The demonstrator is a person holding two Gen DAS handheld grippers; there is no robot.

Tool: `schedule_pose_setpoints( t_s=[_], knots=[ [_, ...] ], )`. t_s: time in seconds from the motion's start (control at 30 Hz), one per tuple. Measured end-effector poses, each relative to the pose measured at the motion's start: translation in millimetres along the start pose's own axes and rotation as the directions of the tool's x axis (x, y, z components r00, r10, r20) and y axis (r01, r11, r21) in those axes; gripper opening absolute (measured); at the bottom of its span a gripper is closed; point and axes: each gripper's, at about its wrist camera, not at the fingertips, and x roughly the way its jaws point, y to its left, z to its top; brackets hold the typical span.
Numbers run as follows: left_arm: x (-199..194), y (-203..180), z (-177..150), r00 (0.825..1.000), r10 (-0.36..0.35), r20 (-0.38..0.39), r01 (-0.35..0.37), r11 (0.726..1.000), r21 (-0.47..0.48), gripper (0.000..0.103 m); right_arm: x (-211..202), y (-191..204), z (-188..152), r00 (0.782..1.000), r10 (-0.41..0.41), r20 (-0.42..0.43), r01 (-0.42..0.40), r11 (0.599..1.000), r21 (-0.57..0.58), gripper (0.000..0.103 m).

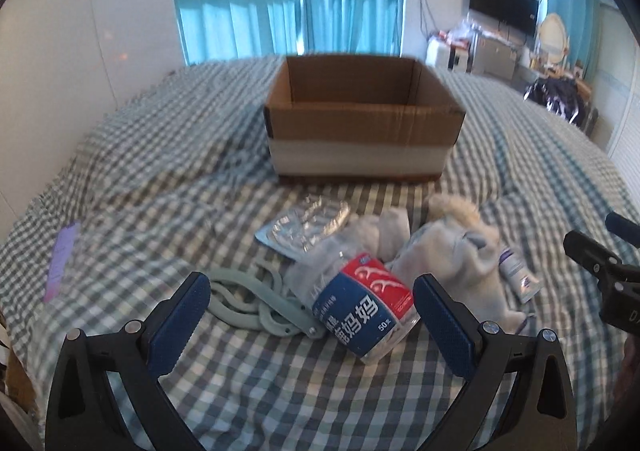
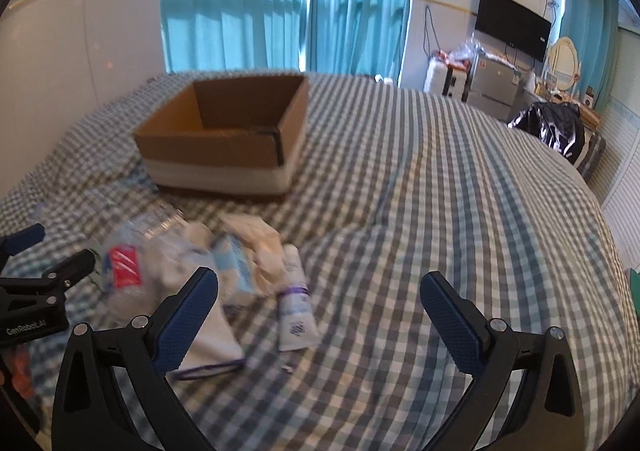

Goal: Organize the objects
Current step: 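Approach the scattered items on the bed with both tools, then grasp the floss-pick jar with the left tool while the right tool grasps the BDP toothpaste tube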

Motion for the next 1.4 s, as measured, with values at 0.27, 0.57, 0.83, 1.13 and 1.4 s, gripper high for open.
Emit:
schedule_pose_setpoints(
  t_s=[0.27,0.57,0.83,1.13,1.4],
  knots=[
    [35,-23,2,0.998,0.019,-0.065,-0.017,0.999,0.031,0.095,65,-2,-19,0.986,0.058,-0.158,-0.058,0.998,0.005,0.087],
    [48,-27,0,0.996,-0.036,-0.082,0.042,0.996,0.076,0.088,100,12,-17,0.968,0.128,-0.216,-0.131,0.991,-0.003,0.048],
    [37,-13,-11,0.982,-0.14,-0.122,0.148,0.987,0.059,0.074,76,5,-24,0.975,0.118,-0.19,-0.119,0.993,0.009,0.028],
    [38,-11,-15,0.975,-0.174,-0.142,0.179,0.983,0.028,0.066,45,3,-22,0.984,0.11,-0.142,-0.112,0.994,-0.005,0.028],
    [32,-15,-12,0.985,-0.14,-0.097,0.145,0.988,0.048,0.064,36,10,-17,0.988,0.103,-0.117,-0.105,0.994,-0.011,0.028]
  ],
)
